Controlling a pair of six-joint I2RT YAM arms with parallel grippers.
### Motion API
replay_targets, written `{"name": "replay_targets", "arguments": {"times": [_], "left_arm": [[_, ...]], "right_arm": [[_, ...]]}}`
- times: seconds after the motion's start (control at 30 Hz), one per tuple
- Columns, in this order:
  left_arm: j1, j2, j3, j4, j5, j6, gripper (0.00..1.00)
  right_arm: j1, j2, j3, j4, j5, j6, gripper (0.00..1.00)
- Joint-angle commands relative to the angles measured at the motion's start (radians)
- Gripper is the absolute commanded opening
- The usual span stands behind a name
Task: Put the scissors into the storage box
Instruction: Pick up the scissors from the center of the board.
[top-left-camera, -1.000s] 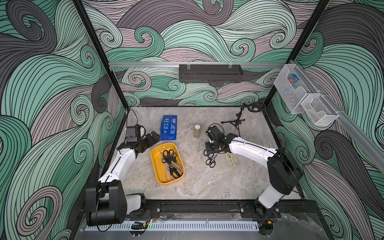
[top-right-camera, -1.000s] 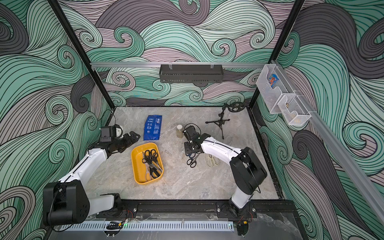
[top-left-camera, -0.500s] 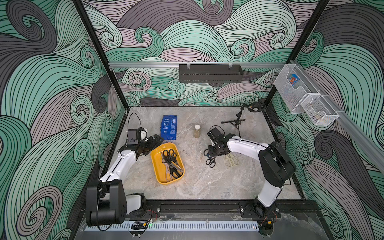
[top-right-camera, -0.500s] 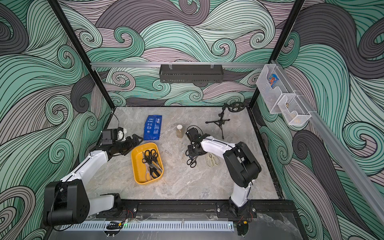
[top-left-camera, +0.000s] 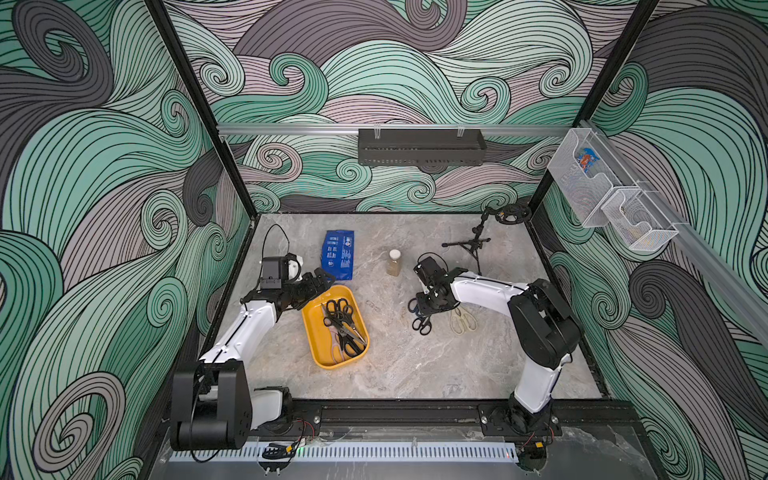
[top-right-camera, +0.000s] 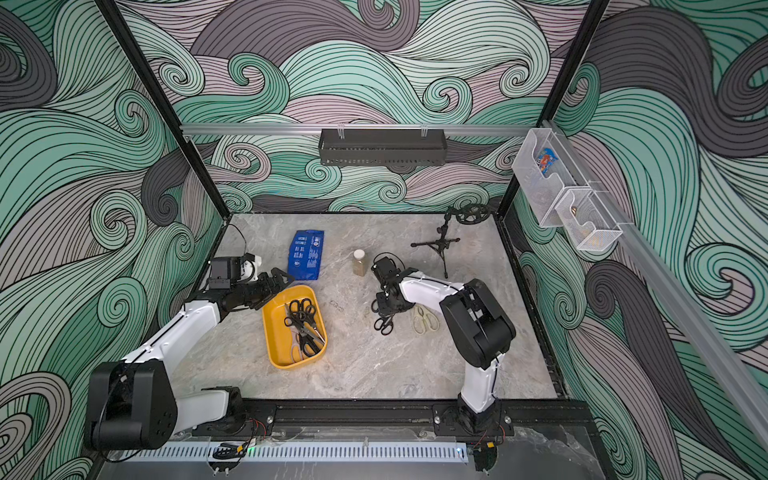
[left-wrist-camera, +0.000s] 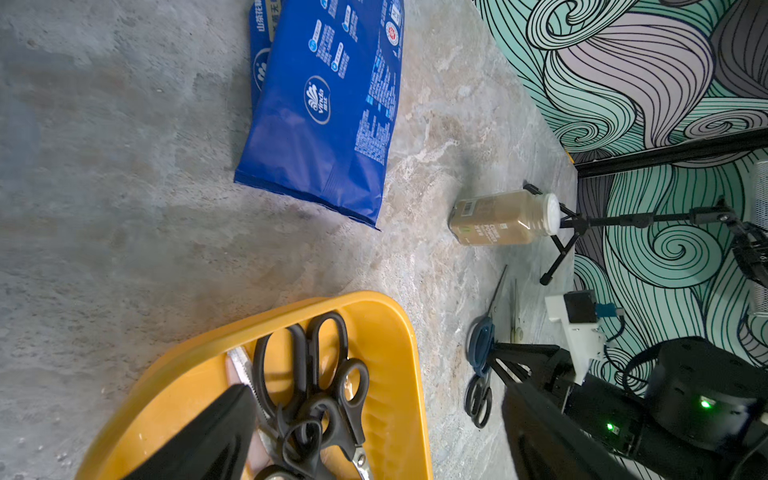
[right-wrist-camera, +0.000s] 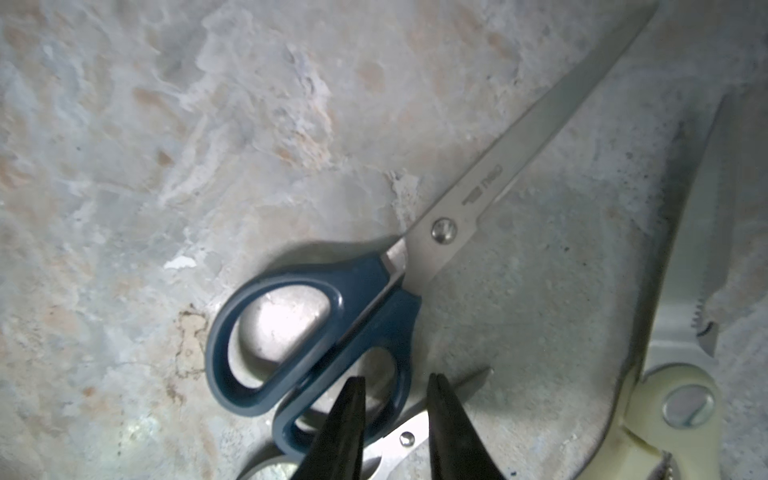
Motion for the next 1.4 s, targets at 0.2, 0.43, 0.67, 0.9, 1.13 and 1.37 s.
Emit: {"name": "replay_targets", "arguments": {"times": [0.2,0.43,0.67,0.9,1.13,1.37], "left_arm": [[-0.010,-0.016,0.023,0.010,0.011,-0.003,0.97],[-0.010,-0.013,0.033,0.004,0.004,0.002,0.97],[-0.010,-0.003,0.036,0.005,0.004,-0.001,0.97],[-0.010,0.002,0.041,0.010,-0.002,-0.004,0.97],[0.013,0.022,0.063,0.002,-0.052,-0.003,0.97],[0.105,0.041,0.072,0.006,-0.069,-0.004,0.97]], "right_arm": [[-0.010,0.067,0.021,-0.015,0.011,-0.019,0.28],[-0.010,0.107,0.013,-0.013,0.007,-0.028,0.17],[-0.010,0.123,0.018,-0.010,0.015,-0.041,0.04],[-0.019,0.094,0.036,-0.001,0.015,-0.051,0.00],[-0.043,-0.035,0.077,-0.005,0.006,-0.066,0.00],[-0.050,-0.176,0.070,-0.033,-0.013,-0.063,0.00]]}}
